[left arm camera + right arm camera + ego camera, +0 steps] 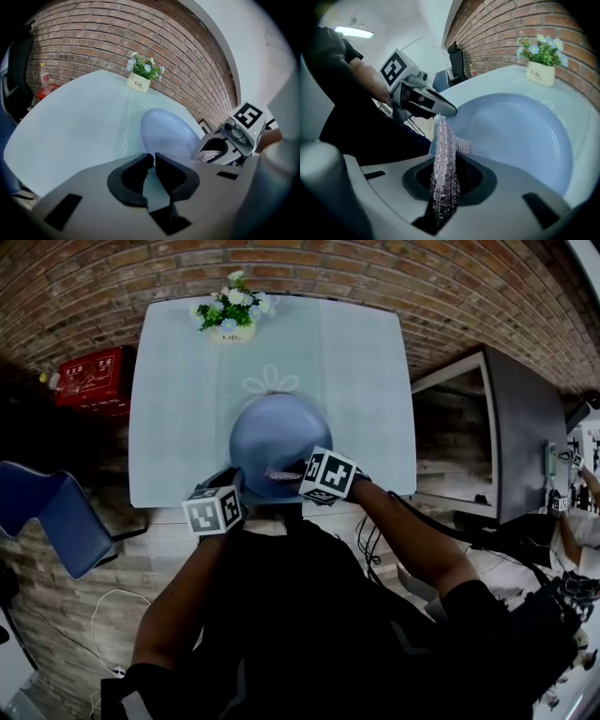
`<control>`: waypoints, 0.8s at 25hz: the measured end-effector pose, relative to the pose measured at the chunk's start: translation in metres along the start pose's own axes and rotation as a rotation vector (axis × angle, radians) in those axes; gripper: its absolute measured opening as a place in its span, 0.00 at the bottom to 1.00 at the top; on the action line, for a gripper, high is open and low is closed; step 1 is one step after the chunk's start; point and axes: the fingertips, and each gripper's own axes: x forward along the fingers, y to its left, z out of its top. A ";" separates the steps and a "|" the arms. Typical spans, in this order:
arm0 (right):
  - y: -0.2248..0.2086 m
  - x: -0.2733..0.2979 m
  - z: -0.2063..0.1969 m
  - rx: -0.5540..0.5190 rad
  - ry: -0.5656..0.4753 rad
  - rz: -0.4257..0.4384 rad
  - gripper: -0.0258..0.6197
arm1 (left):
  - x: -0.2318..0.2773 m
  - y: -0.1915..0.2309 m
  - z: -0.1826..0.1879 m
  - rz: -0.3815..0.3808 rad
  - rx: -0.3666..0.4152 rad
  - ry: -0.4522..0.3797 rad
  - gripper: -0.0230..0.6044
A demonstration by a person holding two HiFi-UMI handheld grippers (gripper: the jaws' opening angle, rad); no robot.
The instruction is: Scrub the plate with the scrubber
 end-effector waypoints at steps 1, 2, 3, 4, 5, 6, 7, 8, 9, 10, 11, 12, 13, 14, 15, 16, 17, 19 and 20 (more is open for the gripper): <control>0.002 0.001 0.000 0.003 -0.002 0.010 0.14 | 0.000 0.000 0.000 0.000 -0.002 -0.001 0.12; 0.003 0.002 0.000 0.010 -0.004 0.020 0.14 | 0.000 0.000 0.000 0.000 -0.005 -0.002 0.12; 0.005 0.003 0.000 0.021 -0.004 0.030 0.14 | 0.001 0.000 0.000 0.000 -0.010 -0.003 0.12; 0.006 0.003 0.000 0.032 -0.003 0.039 0.14 | 0.001 0.000 0.000 0.002 -0.015 -0.003 0.12; 0.006 0.003 0.001 0.040 -0.001 0.047 0.14 | 0.001 0.000 0.000 0.006 -0.022 -0.001 0.12; 0.006 0.003 0.001 0.045 -0.001 0.055 0.14 | 0.000 0.000 -0.001 0.010 -0.028 0.000 0.12; 0.007 0.003 0.002 0.047 -0.002 0.066 0.14 | 0.000 -0.001 0.000 0.013 -0.034 0.000 0.12; 0.009 0.003 0.003 0.050 -0.006 0.080 0.14 | -0.001 -0.001 0.000 0.015 -0.039 -0.002 0.12; 0.012 0.003 0.005 0.054 -0.012 0.098 0.14 | -0.001 -0.001 0.000 0.014 -0.044 -0.006 0.12; 0.015 0.004 0.006 0.056 -0.019 0.117 0.14 | 0.000 -0.001 0.001 0.011 -0.050 -0.012 0.12; 0.017 0.005 0.008 0.057 -0.025 0.136 0.14 | 0.003 0.000 0.000 0.003 -0.055 -0.022 0.12; 0.020 0.006 0.010 0.059 -0.030 0.153 0.14 | 0.006 0.002 -0.002 -0.005 -0.059 -0.030 0.12; 0.021 0.007 0.011 0.065 -0.034 0.167 0.14 | 0.008 0.003 -0.003 -0.007 -0.059 -0.033 0.12; 0.022 0.008 0.013 0.078 -0.040 0.181 0.14 | 0.007 0.002 -0.003 -0.001 -0.056 -0.028 0.12; 0.022 0.009 0.015 0.095 -0.048 0.195 0.14 | 0.004 0.001 -0.001 0.010 -0.053 -0.018 0.12; 0.022 0.009 0.018 0.115 -0.059 0.209 0.14 | 0.002 0.001 0.000 0.019 -0.052 -0.012 0.12; 0.022 0.009 0.022 0.135 -0.071 0.223 0.14 | 0.000 0.000 0.002 0.024 -0.052 -0.009 0.12; 0.023 0.005 0.031 0.165 -0.094 0.247 0.14 | 0.000 0.001 0.002 0.023 -0.057 -0.008 0.12; 0.024 0.003 0.035 0.173 -0.103 0.256 0.14 | 0.000 0.001 0.002 0.020 -0.058 -0.009 0.12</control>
